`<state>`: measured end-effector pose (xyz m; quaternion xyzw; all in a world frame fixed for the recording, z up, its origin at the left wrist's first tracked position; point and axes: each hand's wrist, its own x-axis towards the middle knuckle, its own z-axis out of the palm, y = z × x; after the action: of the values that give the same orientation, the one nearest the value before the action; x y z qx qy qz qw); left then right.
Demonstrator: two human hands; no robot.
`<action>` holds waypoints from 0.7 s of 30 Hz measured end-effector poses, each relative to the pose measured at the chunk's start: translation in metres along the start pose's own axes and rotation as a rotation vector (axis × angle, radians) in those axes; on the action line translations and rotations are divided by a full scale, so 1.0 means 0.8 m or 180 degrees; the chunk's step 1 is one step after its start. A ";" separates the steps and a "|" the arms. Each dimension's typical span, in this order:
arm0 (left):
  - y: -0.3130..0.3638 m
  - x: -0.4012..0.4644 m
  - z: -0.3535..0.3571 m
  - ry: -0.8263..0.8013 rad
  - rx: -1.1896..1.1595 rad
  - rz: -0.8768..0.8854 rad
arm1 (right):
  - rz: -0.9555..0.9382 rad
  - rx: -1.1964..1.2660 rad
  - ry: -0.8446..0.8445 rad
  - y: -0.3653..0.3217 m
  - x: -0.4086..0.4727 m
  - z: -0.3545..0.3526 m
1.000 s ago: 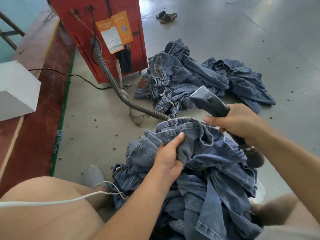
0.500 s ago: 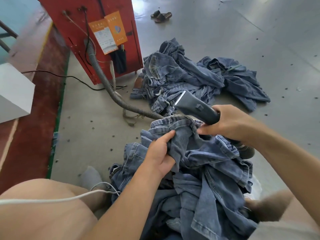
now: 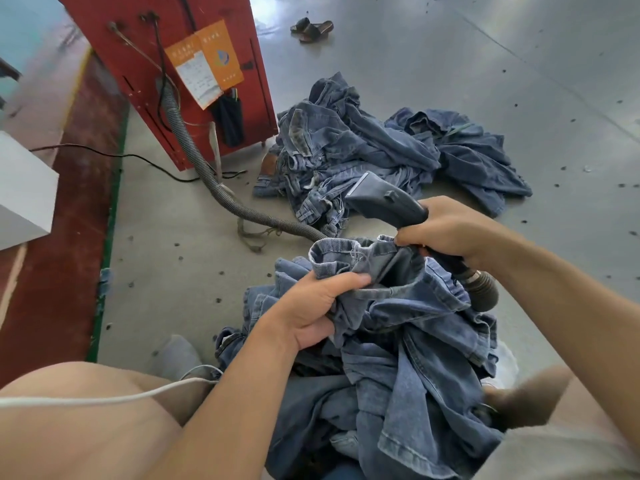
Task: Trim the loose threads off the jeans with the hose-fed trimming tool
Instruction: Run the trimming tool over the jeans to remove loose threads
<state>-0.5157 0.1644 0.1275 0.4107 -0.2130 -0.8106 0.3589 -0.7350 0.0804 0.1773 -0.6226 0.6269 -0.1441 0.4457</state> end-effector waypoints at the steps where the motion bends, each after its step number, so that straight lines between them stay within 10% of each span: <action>1: 0.001 -0.003 -0.002 -0.0049 0.0035 -0.0026 | 0.0025 -0.0040 0.0115 0.003 0.004 0.003; 8: 0.004 0.004 -0.009 0.0523 -0.0311 0.0112 | -0.0048 -0.0447 0.0484 0.019 0.016 0.015; 13: 0.012 0.009 -0.015 0.0960 -0.0932 0.0320 | -0.1221 -0.0659 0.0762 0.005 -0.015 -0.012; 21: -0.001 0.011 -0.014 0.0770 -0.0727 0.0924 | -0.1046 -0.0818 -0.0503 0.009 -0.044 -0.071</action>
<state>-0.5107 0.1574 0.1163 0.4266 -0.1321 -0.7142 0.5390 -0.7878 0.0922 0.2172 -0.7774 0.4933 -0.0845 0.3809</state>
